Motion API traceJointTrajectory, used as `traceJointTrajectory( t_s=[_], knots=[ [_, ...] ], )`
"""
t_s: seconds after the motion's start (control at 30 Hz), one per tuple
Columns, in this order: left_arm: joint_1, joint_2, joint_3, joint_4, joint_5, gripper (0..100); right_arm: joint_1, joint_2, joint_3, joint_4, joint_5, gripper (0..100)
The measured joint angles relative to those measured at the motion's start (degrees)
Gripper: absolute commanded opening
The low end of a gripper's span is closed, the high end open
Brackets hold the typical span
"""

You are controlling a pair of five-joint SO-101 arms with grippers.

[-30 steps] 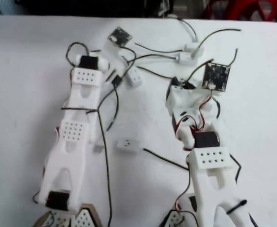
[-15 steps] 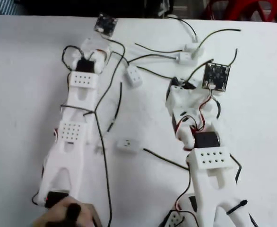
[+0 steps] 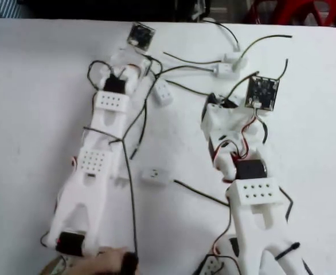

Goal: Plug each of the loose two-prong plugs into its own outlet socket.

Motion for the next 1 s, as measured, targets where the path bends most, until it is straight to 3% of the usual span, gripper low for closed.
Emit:
traceJointTrajectory(
  t_s=[0.23, 0.37, 0.53, 0.87, 1.0],
  knots=[
    [1.0, 0.0, 0.0, 7.6, -7.1, 17, 0.1, 0.0, 0.0, 0.0, 0.0, 1.7],
    [1.0, 0.0, 0.0, 12.2, -7.9, 11, 0.0, 0.0, 0.0, 0.0, 0.0, 1.7],
    [1.1, -0.2, -0.1, 17.6, -9.7, 10, 0.0, 0.0, 0.0, 0.0, 0.0, 1.7],
    [2.1, -6.7, -0.7, 40.1, -8.4, 10, 0.0, 0.0, 0.0, 0.0, 0.0, 1.7],
    [2.5, -10.8, -0.7, 48.9, -8.4, 4, 0.0, 0.0, 0.0, 0.0, 0.0, 1.7]
  ],
)
